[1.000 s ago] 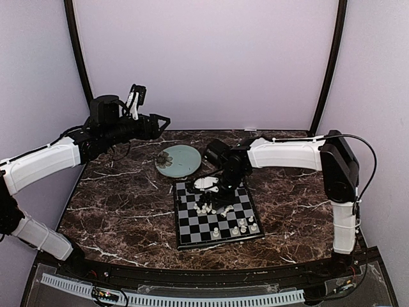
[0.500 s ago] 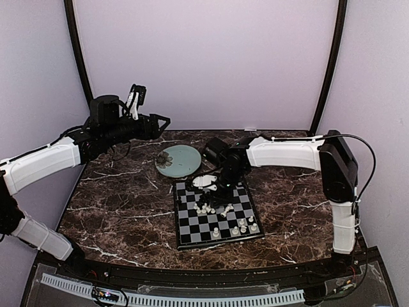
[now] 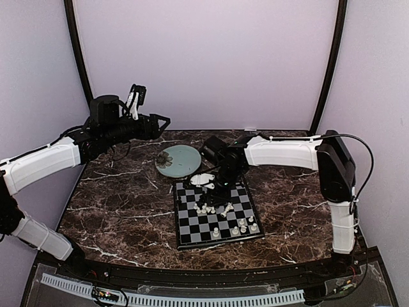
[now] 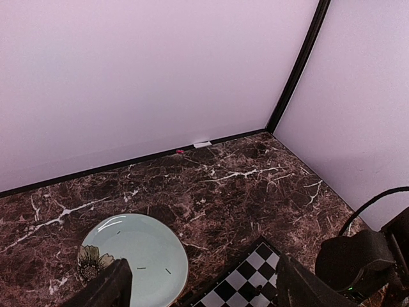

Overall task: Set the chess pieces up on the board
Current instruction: Pick up the bishop from the chessboard, then place the bishop on c1.

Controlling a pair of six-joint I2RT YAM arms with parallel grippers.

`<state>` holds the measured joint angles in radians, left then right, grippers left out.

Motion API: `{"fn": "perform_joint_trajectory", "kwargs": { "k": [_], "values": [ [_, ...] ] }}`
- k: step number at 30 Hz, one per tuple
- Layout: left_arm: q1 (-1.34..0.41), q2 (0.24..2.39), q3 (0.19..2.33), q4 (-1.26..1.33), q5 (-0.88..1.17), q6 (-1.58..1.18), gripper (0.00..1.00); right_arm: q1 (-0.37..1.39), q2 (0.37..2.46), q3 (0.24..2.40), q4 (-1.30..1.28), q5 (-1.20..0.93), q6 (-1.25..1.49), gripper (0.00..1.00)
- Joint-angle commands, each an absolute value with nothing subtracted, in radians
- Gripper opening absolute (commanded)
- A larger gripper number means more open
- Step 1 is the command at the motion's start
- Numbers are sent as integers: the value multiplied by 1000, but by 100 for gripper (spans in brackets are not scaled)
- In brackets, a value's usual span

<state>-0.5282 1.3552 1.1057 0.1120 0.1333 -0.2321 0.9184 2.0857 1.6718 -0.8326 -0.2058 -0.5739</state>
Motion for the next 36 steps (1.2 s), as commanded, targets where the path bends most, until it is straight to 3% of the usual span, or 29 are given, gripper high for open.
{"fn": "perform_joint_trajectory", "kwargs": {
  "k": [1,12,28,36],
  "values": [
    [-529,1313,1108,109,137,-225,80,927,2098,1693,-836,-214,-568,21],
    [-529,1317,1109,109,141,-227,80,928,2046,1696,-851,-210,-568,10],
    [-530,1322,1106,110,141,-230,80,939,1940,1665,-871,-206,-568,8],
    [-529,1320,1106,109,136,-226,80,1030,1913,1613,-896,-250,-596,8]
  ]
}}
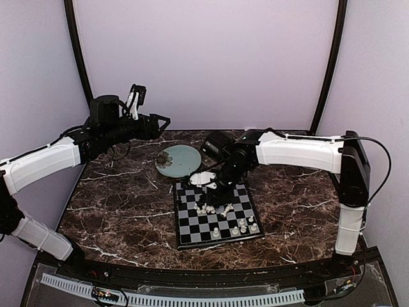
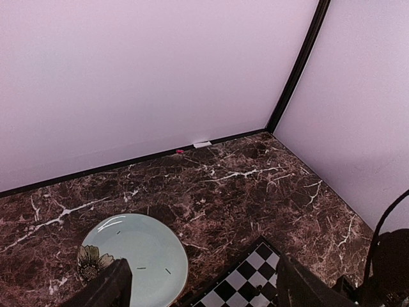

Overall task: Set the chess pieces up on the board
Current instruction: Place the bishop on c1.

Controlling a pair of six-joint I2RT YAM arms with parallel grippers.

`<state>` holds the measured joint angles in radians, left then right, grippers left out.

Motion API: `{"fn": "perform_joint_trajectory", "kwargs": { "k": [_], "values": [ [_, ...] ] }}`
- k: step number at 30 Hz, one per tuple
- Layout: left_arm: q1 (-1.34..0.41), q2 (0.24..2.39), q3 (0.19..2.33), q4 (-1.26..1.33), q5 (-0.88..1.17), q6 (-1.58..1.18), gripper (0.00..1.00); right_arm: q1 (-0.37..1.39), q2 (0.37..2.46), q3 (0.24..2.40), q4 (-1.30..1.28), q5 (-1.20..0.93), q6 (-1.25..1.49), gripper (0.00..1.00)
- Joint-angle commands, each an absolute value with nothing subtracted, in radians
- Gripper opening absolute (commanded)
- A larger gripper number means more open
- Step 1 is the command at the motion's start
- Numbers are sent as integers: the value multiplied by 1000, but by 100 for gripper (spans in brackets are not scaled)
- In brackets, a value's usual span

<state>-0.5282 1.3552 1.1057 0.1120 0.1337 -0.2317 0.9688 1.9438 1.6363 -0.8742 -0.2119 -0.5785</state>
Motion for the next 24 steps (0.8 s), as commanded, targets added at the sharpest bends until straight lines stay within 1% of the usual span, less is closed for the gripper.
{"fn": "perform_joint_trajectory", "kwargs": {
  "k": [1,11,24],
  "values": [
    [-529,1319,1107,109,136,-225,80,1042,1916,1612,-898,-252,-597,8],
    [-529,1315,1109,109,136,-223,80,1133,1961,1578,-881,-235,-606,9],
    [-529,1313,1108,107,133,-219,80,1162,2007,1577,-873,-216,-617,10]
  ]
}}
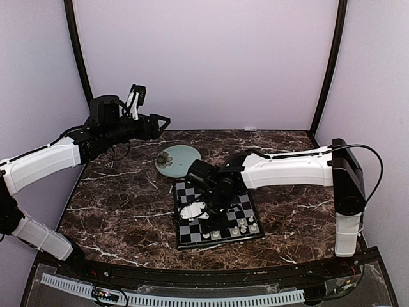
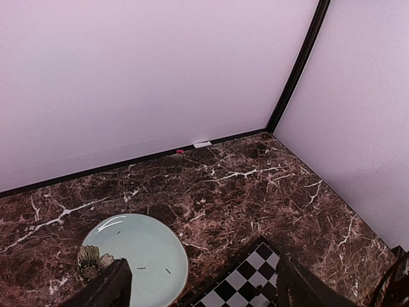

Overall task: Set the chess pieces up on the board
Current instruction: Place the bishop on c1.

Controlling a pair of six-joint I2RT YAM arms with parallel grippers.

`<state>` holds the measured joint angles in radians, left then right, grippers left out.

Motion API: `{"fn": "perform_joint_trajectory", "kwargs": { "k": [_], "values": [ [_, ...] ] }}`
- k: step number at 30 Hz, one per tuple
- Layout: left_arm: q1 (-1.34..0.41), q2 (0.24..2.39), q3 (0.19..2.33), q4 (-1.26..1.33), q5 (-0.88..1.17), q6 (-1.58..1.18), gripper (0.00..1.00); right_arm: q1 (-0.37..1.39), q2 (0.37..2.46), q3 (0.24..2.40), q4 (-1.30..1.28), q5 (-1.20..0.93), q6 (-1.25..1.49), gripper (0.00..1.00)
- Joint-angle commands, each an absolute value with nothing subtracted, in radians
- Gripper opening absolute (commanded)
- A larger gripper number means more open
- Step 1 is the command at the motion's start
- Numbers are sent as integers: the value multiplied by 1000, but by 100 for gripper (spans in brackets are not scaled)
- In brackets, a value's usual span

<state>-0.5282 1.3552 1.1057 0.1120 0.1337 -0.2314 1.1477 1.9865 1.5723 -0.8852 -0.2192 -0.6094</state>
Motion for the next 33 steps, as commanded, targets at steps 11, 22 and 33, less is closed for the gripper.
{"fn": "perform_joint_trajectory", "kwargs": {
  "k": [11,22,33],
  "values": [
    [-529,1307,1108,107,132,-216,80,1164,2022,1574,-868,-209,-617,11],
    [-529,1307,1108,107,130,-216,80,1164,2026,1578,-867,-222,-612,17],
    [-529,1304,1107,106,125,-214,80,1101,1980,1701,-956,-264,-609,23]
  ]
}}
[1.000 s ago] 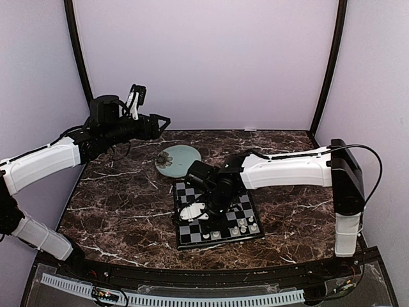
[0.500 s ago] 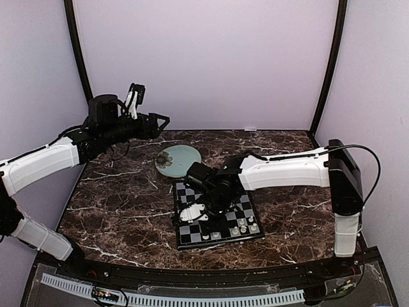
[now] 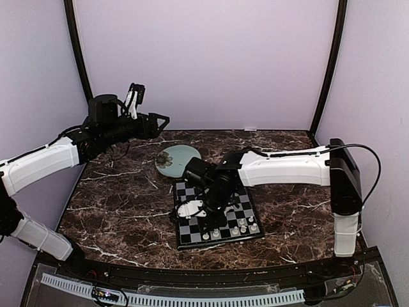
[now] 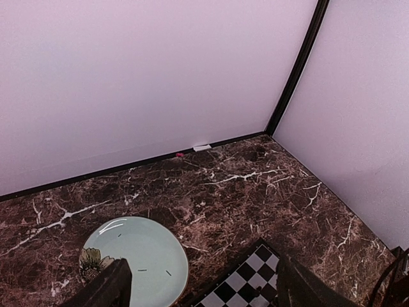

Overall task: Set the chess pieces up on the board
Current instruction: Place the bishop on c1, then pick up the king from the chessboard.

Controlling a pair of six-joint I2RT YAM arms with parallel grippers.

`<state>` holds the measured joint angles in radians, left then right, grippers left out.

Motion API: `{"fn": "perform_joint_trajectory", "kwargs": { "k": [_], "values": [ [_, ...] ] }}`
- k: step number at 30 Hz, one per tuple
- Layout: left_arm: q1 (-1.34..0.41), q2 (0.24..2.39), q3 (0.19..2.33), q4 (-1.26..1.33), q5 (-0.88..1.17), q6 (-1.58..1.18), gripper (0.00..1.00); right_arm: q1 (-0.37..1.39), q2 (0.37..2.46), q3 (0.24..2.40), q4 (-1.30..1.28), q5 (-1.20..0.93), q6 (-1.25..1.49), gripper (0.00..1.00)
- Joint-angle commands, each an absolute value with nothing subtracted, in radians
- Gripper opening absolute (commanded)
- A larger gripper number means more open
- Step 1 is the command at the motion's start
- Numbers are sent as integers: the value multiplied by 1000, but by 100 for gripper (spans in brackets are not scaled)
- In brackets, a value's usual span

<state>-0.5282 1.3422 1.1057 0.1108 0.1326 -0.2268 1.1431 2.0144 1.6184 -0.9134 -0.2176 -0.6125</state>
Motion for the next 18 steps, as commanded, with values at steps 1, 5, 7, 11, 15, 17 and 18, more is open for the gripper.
{"fn": "perform_joint_trajectory", "kwargs": {
  "k": [1,5,7,11,15,17,18],
  "values": [
    [-529,1304,1107,107,124,-213,80,1087,1969,1710,-960,-272,-610,23],
    [-529,1310,1105,109,123,-214,80,1022,1925,1692,-947,-261,-605,24],
    [-529,1317,1105,109,126,-217,80,988,1896,1659,-927,-246,-600,24],
    [-529,1325,1105,109,130,-221,80,904,1856,1592,-888,-254,-587,25],
    [-529,1330,1105,109,131,-221,80,828,1829,1534,-846,-268,-582,25],
    [-529,1332,1106,109,130,-221,80,791,1820,1509,-822,-273,-577,25],
    [-530,1332,1106,109,130,-221,80,773,1816,1495,-808,-277,-571,25]
  ]
}}
